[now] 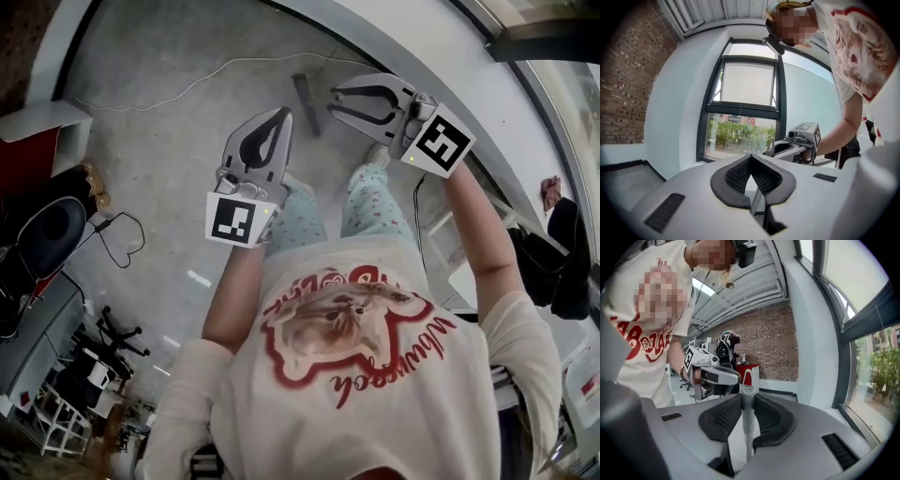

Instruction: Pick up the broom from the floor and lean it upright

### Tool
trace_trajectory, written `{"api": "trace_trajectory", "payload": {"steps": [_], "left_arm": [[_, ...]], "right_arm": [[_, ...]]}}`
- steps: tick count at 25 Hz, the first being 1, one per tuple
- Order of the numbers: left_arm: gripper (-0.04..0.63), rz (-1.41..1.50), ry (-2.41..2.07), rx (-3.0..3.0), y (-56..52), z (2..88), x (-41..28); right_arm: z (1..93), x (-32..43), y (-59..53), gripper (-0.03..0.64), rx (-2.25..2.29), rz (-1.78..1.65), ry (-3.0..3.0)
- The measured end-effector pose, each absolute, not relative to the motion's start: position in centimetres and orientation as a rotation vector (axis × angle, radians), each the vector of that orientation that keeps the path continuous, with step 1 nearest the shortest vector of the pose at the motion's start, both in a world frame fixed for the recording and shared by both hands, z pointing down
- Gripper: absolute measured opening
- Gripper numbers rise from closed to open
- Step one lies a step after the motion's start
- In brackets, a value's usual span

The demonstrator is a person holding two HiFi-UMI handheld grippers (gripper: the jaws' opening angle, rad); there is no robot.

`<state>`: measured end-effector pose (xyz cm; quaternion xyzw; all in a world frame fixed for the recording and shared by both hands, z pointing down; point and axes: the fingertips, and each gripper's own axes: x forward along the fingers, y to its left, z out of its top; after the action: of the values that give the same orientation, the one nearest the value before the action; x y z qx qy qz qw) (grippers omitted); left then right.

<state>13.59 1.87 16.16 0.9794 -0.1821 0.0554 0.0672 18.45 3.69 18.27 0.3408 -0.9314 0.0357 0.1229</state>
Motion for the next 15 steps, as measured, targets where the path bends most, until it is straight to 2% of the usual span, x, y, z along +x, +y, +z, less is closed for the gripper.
{"api": "trace_trajectory", "payload": {"steps": [7,15], "left_arm": [[0.018,0.212,-0.633,2.969,4.7,15.4,21.2],[0.018,0.255,-0.661,2.968,7.5,15.6,27.9]], "right_arm": [[16.1,24.5,4.1,0.095,0.898,0.157,-2.905],[19.6,31.9,5.4,0.095,0.63,0.284,-2.912]]}}
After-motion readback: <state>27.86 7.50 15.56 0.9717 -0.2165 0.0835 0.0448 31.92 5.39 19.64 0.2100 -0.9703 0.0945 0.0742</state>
